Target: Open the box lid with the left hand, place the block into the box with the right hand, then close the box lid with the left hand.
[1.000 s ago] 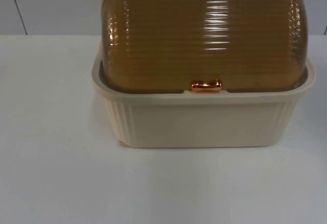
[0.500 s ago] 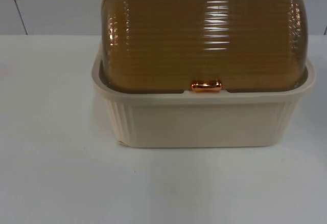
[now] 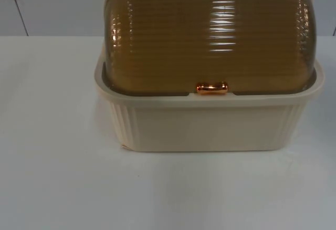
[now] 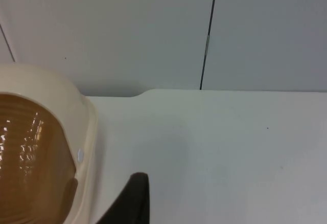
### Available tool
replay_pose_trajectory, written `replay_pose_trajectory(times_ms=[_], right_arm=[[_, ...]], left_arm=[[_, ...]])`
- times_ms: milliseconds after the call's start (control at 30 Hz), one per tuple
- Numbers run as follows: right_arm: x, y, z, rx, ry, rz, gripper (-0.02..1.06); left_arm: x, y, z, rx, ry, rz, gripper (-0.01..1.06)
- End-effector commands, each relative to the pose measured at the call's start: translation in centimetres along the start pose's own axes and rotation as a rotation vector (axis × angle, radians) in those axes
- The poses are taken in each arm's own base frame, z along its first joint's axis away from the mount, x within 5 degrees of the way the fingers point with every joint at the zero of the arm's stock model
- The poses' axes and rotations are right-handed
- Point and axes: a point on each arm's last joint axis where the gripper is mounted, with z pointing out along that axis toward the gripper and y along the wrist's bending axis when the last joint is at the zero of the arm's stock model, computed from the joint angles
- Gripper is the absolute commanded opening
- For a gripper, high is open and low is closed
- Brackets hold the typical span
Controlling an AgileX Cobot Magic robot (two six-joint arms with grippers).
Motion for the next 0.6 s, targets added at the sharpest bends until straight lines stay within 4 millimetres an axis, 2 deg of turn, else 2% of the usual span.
replay_pose_trajectory(times_ms=[0, 133, 233, 467, 567], right_arm=[[0.0, -0.1, -0.1, 0.005, -0.007, -0.002, 1.05], [0.0, -0.1, -0.1, 0.004, -0.007, 0.002, 1.05], [0.0, -0.1, -0.1, 0.004, -0.007, 0.002, 1.05], [0.2, -0.1, -0.1, 0.008, 0.018, 0.050, 1.05], [0.7, -0.4, -0.2, 0.045, 0.066, 0.016, 1.05]], left_arm=[[-0.7, -0.1, -1.0, 0.008, -0.050, -0.024, 0.70], [-1.4, -0.2, -2.3, 0.016, -0.104, -0.032, 0.57], [-1.2, -0.1, -2.3, 0.009, -0.083, -0.016, 0.51], [-0.1, 0.0, -2.2, -0.005, 0.042, -0.010, 0.51], [0.1, 0.2, -2.3, -0.027, 0.064, 0.057, 0.51]])
